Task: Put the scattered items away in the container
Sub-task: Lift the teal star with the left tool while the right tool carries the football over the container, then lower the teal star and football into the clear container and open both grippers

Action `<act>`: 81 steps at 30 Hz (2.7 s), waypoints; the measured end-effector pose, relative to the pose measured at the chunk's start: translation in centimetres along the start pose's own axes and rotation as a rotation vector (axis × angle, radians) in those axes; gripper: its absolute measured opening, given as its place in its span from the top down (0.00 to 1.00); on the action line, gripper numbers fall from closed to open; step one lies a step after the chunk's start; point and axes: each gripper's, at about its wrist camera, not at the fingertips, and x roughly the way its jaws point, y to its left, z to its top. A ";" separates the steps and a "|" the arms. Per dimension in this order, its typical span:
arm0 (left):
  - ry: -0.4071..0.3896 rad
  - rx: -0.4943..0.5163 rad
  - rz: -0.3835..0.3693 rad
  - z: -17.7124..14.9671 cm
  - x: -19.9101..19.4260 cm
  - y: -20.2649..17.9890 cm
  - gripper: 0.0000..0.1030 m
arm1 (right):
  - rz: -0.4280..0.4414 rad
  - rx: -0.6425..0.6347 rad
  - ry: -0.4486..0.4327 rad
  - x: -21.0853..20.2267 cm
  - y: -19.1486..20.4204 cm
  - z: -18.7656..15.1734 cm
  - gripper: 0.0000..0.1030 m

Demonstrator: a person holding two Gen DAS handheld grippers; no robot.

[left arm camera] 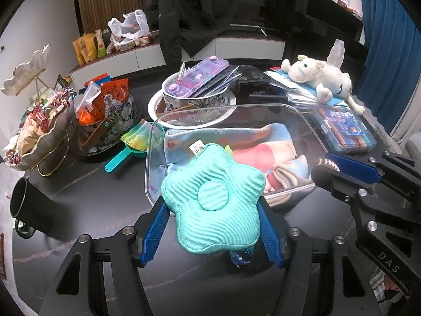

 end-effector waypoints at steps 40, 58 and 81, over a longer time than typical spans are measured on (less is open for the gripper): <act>0.057 -0.035 0.013 3.2 4.6 1.5 0.40 | 0.014 -0.017 0.061 4.9 -2.3 3.4 0.82; 0.041 -0.048 0.019 3.2 4.9 1.6 0.40 | 0.031 -0.026 0.068 6.1 -2.1 2.6 0.82; 0.080 -0.032 0.028 2.9 5.4 1.2 0.30 | -0.002 -0.058 0.051 6.1 -2.0 2.6 0.57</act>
